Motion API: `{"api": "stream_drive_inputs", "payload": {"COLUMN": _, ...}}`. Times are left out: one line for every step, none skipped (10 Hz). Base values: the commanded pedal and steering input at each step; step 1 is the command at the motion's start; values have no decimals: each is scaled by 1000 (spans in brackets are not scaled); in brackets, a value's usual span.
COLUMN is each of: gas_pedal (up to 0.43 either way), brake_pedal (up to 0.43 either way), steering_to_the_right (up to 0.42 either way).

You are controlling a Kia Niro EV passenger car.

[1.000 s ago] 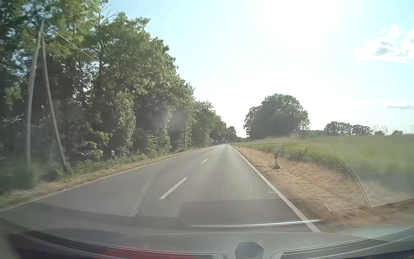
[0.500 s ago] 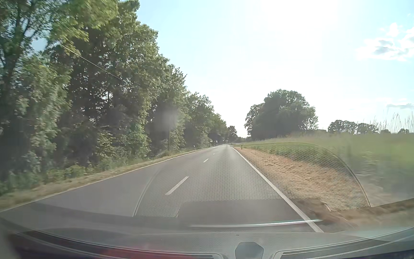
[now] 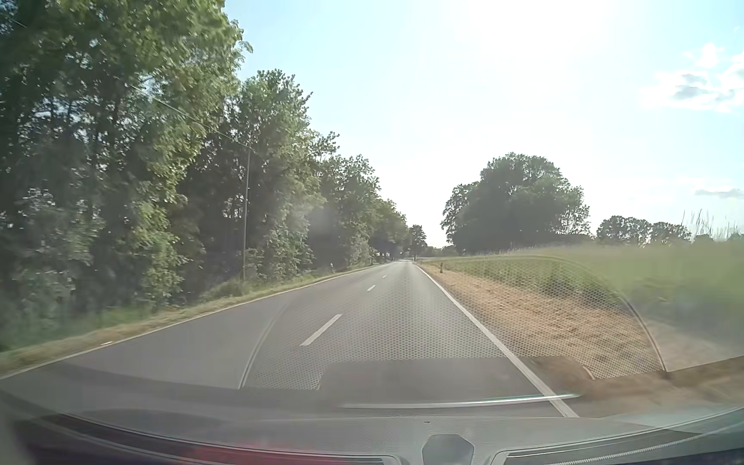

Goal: Follow the waypoints while adhering to traffic rules and regulations

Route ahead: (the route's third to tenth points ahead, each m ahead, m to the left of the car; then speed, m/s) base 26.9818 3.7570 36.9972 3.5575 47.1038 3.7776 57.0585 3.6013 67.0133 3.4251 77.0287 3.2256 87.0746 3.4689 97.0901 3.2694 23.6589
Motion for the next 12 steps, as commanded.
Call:
{"api": "stream_drive_inputs", "payload": {"gas_pedal": 358, "brake_pedal": 6, "steering_to_the_right": 5}}
{"api": "stream_drive_inputs", "payload": {"gas_pedal": 358, "brake_pedal": 6, "steering_to_the_right": 7}}
{"api": "stream_drive_inputs", "payload": {"gas_pedal": 358, "brake_pedal": 6, "steering_to_the_right": 8}}
{"api": "stream_drive_inputs", "payload": {"gas_pedal": 358, "brake_pedal": 6, "steering_to_the_right": 8}}
{"api": "stream_drive_inputs", "payload": {"gas_pedal": 358, "brake_pedal": 6, "steering_to_the_right": 7}}
{"api": "stream_drive_inputs", "payload": {"gas_pedal": 350, "brake_pedal": 6, "steering_to_the_right": 7}}
{"api": "stream_drive_inputs", "payload": {"gas_pedal": 350, "brake_pedal": 6, "steering_to_the_right": 6}}
{"api": "stream_drive_inputs", "payload": {"gas_pedal": 350, "brake_pedal": 6, "steering_to_the_right": 4}}
{"api": "stream_drive_inputs", "payload": {"gas_pedal": 350, "brake_pedal": 6, "steering_to_the_right": 1}}
{"api": "stream_drive_inputs", "payload": {"gas_pedal": 350, "brake_pedal": 6, "steering_to_the_right": 0}}
{"api": "stream_drive_inputs", "payload": {"gas_pedal": 350, "brake_pedal": 6, "steering_to_the_right": 1}}
{"api": "stream_drive_inputs", "payload": {"gas_pedal": 350, "brake_pedal": 6, "steering_to_the_right": 1}}
